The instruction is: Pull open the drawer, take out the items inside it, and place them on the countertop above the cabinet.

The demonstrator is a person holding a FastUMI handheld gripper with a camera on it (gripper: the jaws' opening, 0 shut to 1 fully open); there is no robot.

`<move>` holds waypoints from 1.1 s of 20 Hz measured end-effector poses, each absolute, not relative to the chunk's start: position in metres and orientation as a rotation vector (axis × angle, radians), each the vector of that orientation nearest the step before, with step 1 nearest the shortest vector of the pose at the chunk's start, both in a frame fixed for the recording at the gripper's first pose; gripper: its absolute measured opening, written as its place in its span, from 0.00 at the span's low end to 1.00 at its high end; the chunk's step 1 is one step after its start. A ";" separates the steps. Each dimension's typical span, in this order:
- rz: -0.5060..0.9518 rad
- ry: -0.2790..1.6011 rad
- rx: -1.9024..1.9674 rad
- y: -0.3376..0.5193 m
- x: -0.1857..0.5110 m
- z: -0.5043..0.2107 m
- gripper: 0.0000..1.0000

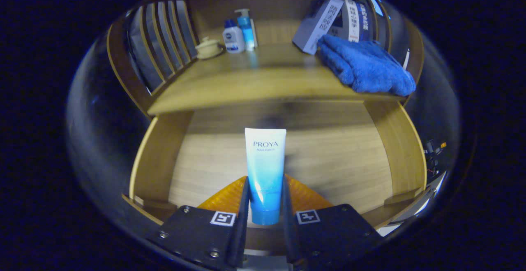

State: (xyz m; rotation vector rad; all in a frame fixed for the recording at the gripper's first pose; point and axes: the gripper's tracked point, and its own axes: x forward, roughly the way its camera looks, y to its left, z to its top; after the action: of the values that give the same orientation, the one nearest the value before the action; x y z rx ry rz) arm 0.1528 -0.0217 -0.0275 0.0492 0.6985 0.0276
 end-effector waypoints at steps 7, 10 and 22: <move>0.035 0.477 -0.005 -0.008 0.191 0.051 0.39; 0.040 0.383 0.027 -0.001 0.221 0.070 0.39; -0.033 0.070 0.014 -0.023 0.337 0.102 0.39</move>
State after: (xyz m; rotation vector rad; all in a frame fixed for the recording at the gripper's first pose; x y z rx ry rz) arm 0.3373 -0.0231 0.1017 0.0143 0.0697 -0.0334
